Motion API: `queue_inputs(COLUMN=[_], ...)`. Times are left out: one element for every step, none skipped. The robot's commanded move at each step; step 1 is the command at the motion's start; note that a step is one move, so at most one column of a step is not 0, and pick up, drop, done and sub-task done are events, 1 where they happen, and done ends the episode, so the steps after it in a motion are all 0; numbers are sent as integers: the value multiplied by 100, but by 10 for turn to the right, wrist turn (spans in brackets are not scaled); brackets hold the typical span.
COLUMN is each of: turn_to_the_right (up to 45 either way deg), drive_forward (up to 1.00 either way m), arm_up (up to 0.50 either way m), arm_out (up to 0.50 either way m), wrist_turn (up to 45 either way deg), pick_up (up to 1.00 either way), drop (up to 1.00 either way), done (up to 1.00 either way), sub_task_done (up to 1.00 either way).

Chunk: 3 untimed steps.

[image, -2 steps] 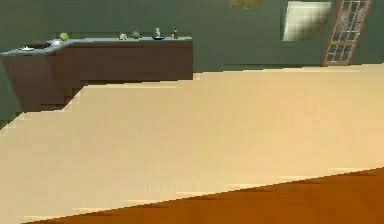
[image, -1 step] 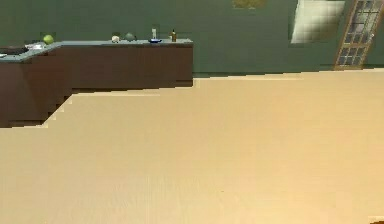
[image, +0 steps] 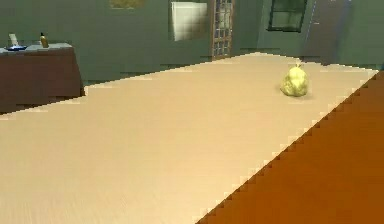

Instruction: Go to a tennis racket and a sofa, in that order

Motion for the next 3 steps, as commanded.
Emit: queue_inputs(turn_to_the_right=[0,450,30], drive_forward=[45,0,0], arm_up=[0,0,0], arm_out=[0,0,0], wrist_turn=[0,0,0], pick_up=[0,0,0], drop=[0,0,0], done=[0,0,0], sub_task_done=[0,0,0])
